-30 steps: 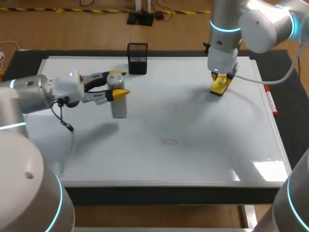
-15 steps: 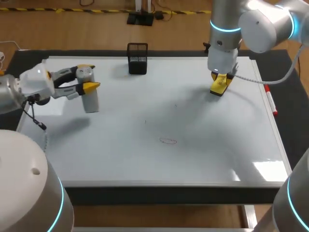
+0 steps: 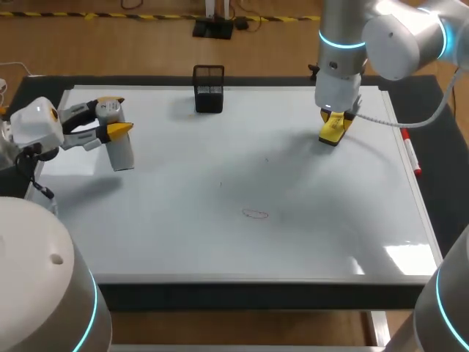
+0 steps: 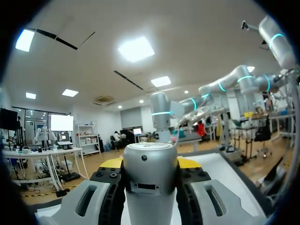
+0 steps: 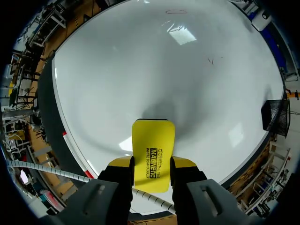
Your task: Pick up the inspection probe, press it on each red-marked spot on the whiteboard one by one, put down the probe, pick up the eraser, and wipe off all the red marks.
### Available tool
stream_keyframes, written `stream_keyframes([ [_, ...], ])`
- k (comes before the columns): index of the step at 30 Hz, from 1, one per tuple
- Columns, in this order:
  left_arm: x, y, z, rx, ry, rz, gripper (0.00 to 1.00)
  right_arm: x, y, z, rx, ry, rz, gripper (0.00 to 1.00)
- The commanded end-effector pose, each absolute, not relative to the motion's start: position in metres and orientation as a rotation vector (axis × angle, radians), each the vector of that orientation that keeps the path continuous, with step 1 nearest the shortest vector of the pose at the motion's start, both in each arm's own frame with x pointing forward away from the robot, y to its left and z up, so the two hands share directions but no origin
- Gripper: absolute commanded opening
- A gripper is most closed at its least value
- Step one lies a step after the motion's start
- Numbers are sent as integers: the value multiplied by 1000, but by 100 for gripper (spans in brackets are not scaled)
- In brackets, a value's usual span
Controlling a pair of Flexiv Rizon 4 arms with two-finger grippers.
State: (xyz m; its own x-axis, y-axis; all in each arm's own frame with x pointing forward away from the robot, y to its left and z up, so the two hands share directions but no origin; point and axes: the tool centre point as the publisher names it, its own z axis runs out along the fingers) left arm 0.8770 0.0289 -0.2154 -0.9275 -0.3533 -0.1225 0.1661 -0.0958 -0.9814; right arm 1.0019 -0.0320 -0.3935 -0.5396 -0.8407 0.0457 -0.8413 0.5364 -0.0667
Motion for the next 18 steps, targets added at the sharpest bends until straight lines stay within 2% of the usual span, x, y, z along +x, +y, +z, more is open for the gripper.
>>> stream_keyframes([
  [1,877,30,-214,-202,1839,-2088,0,1003,-33,-393,1504,-2743,129,0],
  [12,877,30,-214,-202,1839,-2088,0,1003,-33,-393,1504,-2743,129,0],
  [18,877,30,-214,-202,1839,-2088,0,989,-3,-386,1625,-2678,195,0],
])
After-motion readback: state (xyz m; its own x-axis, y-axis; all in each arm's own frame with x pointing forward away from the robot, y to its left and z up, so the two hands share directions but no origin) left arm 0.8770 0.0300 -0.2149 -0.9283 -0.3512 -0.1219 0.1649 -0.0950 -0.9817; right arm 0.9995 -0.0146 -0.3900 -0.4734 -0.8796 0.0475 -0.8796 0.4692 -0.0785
